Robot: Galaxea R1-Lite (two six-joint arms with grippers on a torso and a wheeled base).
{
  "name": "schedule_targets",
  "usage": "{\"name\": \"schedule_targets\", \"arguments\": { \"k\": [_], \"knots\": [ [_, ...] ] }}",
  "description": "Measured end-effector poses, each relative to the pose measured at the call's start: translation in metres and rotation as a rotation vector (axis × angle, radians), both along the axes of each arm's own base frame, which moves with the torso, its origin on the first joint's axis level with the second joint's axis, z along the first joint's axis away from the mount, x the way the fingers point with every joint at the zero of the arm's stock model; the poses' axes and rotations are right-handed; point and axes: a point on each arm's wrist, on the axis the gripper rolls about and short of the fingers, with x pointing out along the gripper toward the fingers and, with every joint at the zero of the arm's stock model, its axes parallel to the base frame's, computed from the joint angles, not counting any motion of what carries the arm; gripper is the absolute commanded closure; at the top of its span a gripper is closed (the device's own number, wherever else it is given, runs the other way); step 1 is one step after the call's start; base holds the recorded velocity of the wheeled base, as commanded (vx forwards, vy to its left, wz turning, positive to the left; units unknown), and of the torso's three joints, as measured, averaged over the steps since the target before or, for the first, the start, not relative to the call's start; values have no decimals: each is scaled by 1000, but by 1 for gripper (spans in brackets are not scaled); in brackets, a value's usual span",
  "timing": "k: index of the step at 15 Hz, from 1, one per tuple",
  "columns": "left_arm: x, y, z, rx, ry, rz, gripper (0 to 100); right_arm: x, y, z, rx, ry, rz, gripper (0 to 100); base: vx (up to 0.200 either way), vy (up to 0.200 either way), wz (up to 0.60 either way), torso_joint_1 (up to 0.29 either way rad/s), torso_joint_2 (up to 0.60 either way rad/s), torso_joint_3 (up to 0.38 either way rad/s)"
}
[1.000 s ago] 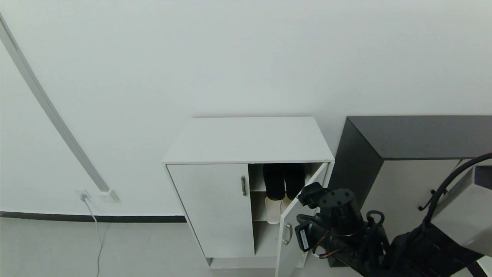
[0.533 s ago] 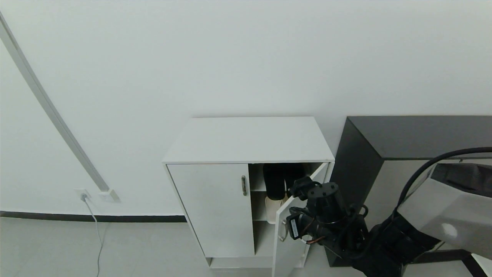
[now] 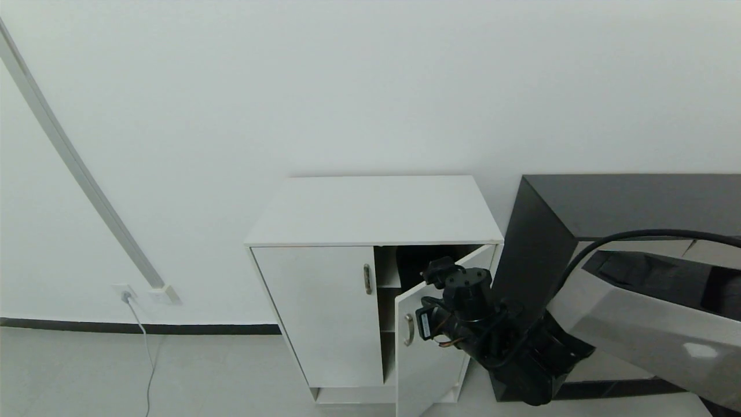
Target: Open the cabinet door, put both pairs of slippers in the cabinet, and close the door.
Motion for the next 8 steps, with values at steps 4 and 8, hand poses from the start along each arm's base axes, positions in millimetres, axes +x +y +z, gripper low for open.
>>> {"name": "schedule_targets", "arguments": {
  "k": [4,8],
  "knots": [
    [0,0,0,0,0,0,100,23,2,-8,36,-61,-26,100,0,0,0,0,0,0],
    [0,0,0,0,0,0,100,40,2,-16,37,-88,-33,100,0,0,0,0,0,0]
  ]
}}
